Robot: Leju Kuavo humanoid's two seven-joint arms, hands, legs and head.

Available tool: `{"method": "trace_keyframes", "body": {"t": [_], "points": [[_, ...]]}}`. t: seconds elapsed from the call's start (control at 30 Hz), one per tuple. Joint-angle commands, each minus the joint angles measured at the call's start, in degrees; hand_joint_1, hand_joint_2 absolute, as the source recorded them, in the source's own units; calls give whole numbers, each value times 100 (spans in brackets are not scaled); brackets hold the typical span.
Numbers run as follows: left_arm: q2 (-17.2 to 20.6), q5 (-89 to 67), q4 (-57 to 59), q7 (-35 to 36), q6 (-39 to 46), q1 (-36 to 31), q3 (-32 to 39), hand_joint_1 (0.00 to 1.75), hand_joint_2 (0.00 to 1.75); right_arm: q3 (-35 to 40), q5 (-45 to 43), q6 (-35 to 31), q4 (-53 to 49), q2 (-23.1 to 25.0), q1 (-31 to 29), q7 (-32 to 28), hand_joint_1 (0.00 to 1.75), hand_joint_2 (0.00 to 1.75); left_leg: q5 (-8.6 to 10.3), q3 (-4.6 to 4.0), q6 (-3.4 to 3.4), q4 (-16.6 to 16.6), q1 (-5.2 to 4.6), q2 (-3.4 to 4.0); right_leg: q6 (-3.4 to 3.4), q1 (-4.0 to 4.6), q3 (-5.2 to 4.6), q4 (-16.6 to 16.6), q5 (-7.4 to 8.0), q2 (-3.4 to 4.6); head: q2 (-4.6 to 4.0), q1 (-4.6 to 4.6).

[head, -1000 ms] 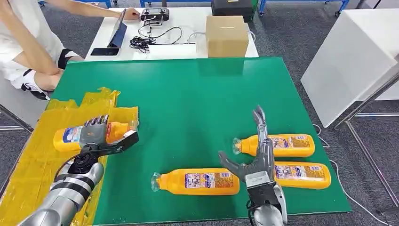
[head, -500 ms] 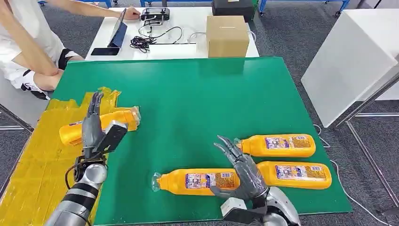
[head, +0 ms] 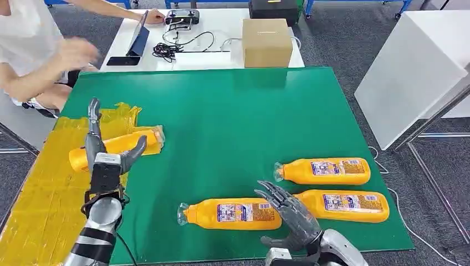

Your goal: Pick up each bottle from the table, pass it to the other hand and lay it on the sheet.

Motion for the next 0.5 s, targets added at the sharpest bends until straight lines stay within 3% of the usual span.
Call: {"method": "trace_keyframes", "body": {"t": [0.03,0.33,0.5], "points": [[23,376,-1443,-139,-232,623,-631,0,175,270,642,-485,695,271,-278,1176,0,175,-15,24,-2,-3,3,17,4,3,25,-13,-6,14,0,0],[-13,282,-1368,-65,-278,544,-992,0,175,560,864,-476,1336,914,-938,1543,0,175,-3,11,-5,-5,2,15,-1,3,9,-8,4,15,0,0],[-82,285,-1221,-29,-284,504,-1118,0,175,746,934,-405,1714,1023,-1273,1664,0,175,-5,26,-6,-8,4,24,1,3,22,-12,3,20,0,0]]}}
